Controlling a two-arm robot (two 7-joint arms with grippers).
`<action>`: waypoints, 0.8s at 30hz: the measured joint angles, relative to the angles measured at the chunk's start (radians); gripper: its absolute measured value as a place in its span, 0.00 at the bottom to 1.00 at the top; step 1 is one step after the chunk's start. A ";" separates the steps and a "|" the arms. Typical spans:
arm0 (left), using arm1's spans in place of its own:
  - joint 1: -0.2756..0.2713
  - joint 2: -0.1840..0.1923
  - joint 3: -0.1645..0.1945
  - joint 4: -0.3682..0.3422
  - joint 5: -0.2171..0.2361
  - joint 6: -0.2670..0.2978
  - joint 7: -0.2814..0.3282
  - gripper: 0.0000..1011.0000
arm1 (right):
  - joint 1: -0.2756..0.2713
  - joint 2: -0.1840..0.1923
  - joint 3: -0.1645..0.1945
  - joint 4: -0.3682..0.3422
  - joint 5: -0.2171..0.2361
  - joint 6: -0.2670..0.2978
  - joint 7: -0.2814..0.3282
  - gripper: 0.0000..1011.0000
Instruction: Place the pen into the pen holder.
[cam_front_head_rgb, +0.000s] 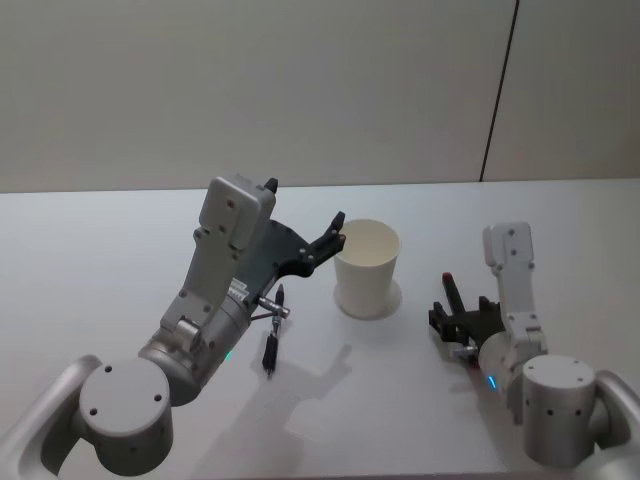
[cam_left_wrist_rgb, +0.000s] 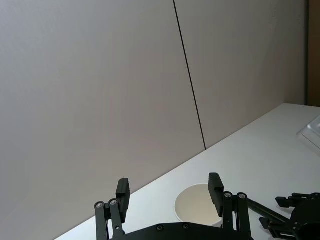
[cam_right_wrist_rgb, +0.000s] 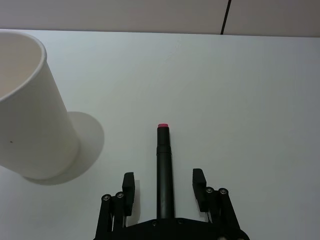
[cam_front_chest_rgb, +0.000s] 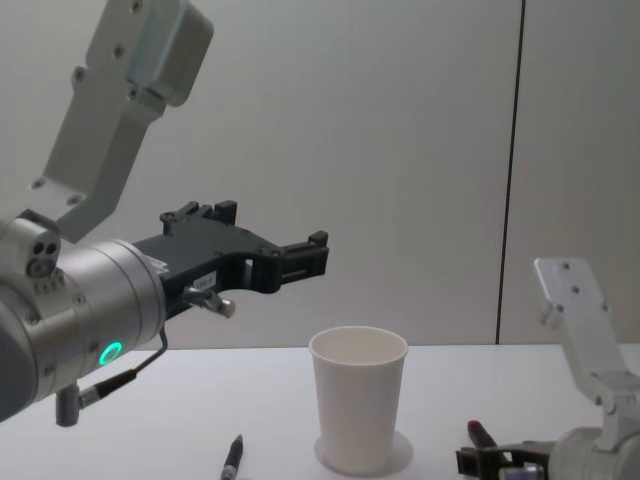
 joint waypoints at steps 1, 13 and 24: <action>0.000 0.000 0.000 0.000 0.000 0.000 0.000 0.99 | 0.001 -0.001 0.000 0.003 0.000 -0.001 0.002 0.73; 0.000 0.000 0.000 0.000 0.000 0.000 0.000 0.99 | 0.011 -0.010 -0.001 0.036 0.002 -0.011 0.019 0.35; 0.000 0.000 0.000 0.000 0.000 0.000 0.000 0.99 | 0.013 -0.014 0.003 0.043 0.004 -0.011 0.018 0.17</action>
